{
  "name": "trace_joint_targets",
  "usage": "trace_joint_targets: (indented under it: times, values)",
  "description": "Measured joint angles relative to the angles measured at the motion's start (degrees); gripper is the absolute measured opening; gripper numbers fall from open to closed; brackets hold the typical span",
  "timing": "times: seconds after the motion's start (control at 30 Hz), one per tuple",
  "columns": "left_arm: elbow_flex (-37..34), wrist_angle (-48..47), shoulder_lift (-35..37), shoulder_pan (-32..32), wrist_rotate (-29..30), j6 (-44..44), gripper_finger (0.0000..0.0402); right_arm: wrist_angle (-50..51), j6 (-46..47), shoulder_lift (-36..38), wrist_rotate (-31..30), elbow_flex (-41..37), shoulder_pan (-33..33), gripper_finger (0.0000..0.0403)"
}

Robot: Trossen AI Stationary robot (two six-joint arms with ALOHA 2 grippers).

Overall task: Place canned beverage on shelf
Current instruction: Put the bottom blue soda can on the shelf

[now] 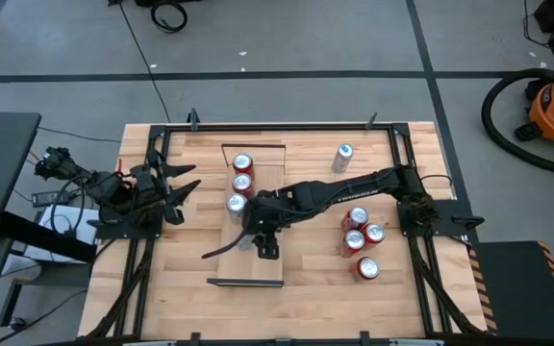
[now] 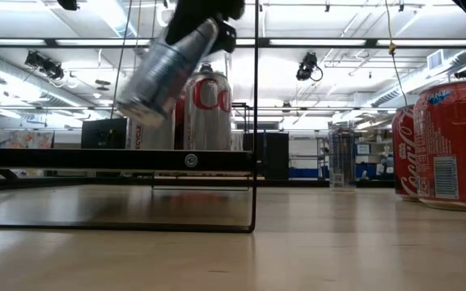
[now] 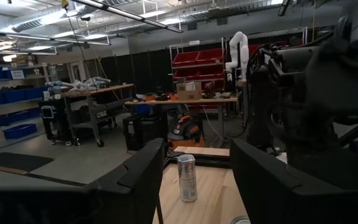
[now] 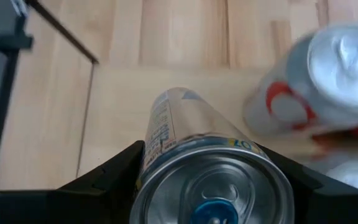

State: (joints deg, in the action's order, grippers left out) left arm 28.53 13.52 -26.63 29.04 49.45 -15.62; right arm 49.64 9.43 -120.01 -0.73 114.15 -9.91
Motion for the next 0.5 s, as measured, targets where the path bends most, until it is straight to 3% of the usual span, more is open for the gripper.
trace_joint_targets:
  times: [0.33,0.5]
  values:
    - [0.00,-0.02,-0.25,0.02,-0.12,0.00,0.0194,12.07,2.81,0.00,-1.31,-0.09,-0.15,0.0261]
    - [0.02,-2.45,-4.95,0.02,-4.67,-0.03,0.0194,12.53,1.82,0.00,-2.67,-0.09,-0.24,0.0261]
